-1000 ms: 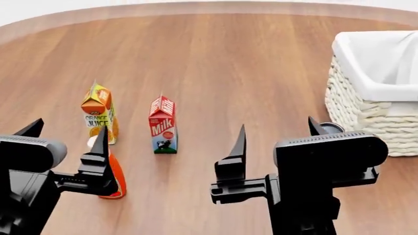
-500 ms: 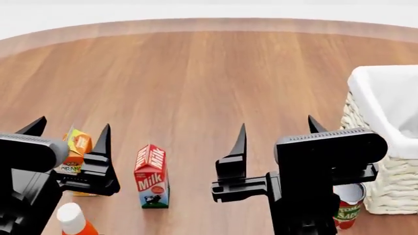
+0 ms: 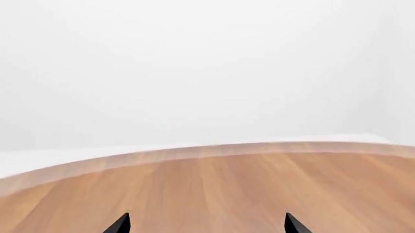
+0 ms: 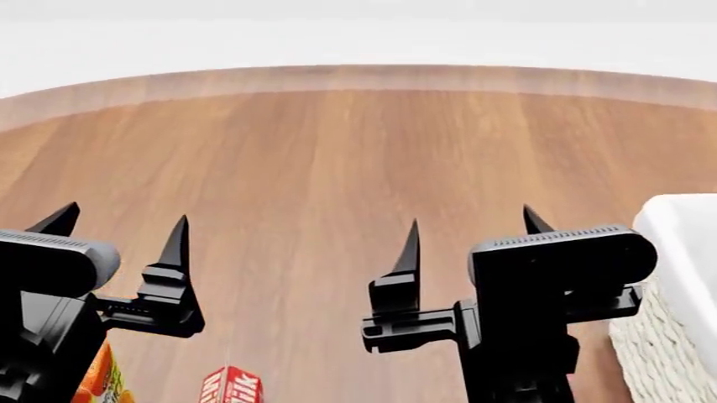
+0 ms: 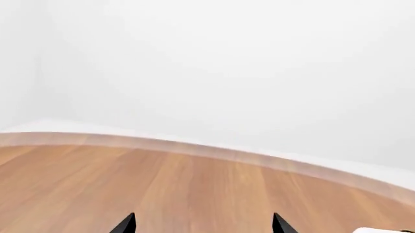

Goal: Pick the milk and place it in the basket.

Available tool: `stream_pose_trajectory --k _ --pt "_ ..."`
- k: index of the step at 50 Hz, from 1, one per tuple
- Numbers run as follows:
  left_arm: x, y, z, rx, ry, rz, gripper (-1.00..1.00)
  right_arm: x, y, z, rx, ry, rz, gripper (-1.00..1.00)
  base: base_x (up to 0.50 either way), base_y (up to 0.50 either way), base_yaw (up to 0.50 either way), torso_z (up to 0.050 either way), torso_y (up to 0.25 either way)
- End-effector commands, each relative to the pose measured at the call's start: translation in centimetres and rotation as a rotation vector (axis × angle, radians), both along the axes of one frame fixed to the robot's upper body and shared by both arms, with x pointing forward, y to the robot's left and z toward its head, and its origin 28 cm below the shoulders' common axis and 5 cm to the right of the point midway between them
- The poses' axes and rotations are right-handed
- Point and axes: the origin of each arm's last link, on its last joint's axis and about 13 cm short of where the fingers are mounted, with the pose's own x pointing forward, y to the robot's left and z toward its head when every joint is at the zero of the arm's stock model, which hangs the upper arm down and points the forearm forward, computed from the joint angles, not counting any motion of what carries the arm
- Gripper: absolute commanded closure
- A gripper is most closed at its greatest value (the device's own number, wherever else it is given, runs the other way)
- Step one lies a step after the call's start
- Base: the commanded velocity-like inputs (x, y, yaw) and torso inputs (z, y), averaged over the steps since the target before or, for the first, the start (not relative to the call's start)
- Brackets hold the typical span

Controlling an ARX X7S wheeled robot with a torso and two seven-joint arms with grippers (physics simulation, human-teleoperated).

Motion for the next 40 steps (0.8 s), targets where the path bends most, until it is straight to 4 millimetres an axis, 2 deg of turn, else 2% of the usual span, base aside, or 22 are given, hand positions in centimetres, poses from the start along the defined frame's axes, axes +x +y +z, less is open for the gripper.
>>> stream_pose_trajectory --k 1,19,31,35,38,40 --pt "0.0 0.0 0.0 -0.001 -0.001 -0.001 -1.00 0.0 0.0 -0.1 0.001 0.005 0.006 -1.00 0.50 0.00 0.00 0.000 0.000" --pt "0.0 0.0 0.0 0.002 -0.003 -0.003 -1.00 0.2 0.0 -0.1 0.004 0.009 -0.002 -1.00 0.50 0.00 0.00 0.000 0.001" --pt "0.0 0.0 0.0 0.002 -0.003 -0.005 -1.00 0.5 0.4 0.0 -0.001 0.078 0.045 -1.00 0.00 0.00 0.00 0.000 0.000" --pt "0.0 0.0 0.1 0.002 -0.005 -0.004 -1.00 0.7 0.6 0.1 -0.061 0.138 0.153 -1.00 0.00 0.00 0.00 0.000 0.000" --pt "0.0 0.1 0.2 0.000 -0.006 -0.001 -1.00 1.1 0.6 0.3 0.061 0.126 0.307 -1.00 0.00 0.00 0.00 0.000 0.000" --pt "0.0 0.1 0.2 0.001 -0.006 -0.002 -1.00 1.1 0.5 0.2 0.065 0.191 0.351 -1.00 0.00 0.00 0.00 0.000 0.000"
